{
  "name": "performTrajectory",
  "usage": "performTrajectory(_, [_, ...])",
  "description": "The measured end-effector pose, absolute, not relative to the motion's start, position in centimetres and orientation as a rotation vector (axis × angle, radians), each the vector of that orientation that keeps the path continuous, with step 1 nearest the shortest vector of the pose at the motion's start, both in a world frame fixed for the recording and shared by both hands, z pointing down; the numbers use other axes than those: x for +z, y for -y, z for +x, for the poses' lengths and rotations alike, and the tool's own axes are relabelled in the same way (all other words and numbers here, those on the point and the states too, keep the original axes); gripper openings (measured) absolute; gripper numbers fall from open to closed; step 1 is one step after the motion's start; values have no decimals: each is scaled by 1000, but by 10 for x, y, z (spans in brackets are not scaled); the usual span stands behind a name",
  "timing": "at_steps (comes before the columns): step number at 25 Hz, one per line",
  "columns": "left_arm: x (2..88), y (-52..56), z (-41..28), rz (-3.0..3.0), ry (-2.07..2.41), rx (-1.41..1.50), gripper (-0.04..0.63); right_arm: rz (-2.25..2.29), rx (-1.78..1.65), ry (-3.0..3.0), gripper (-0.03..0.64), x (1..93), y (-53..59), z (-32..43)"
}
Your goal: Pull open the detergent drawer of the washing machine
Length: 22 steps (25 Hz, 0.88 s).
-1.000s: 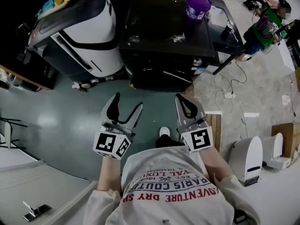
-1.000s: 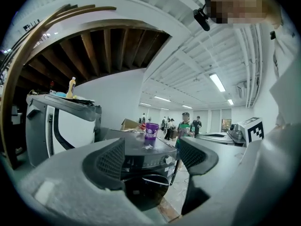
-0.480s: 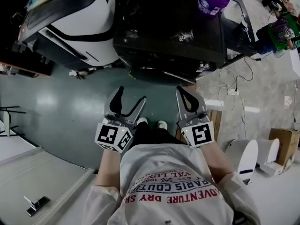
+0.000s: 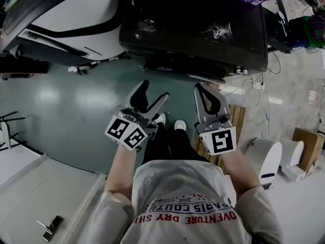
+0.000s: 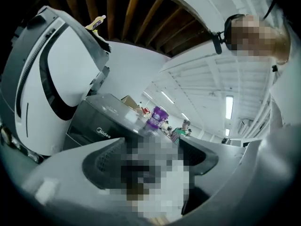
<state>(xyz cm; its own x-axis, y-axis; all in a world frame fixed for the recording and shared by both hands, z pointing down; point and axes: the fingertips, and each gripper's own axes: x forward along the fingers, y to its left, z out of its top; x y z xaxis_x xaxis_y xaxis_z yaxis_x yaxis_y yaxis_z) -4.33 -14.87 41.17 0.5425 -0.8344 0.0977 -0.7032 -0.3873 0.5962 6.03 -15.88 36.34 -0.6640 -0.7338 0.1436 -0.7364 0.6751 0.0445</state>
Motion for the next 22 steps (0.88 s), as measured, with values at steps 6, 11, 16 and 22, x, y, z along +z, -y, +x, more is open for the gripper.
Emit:
performTrajectory(6, [460,191,-63,2049,1078,-586,362,1205,83,2730,2,418,187,36])
performTrajectory(11, [493,217,-68,1973,992,-702,371,1220,122,2713,2,452,201,23])
performTrajectory(16, [515,239,-74,1878,943,-821,435,1213,128,2715,2,470,211,9])
performTrajectory(22, [524,262,-91,1772,879,-1006,442,1194,162,2696,2,490,215,0])
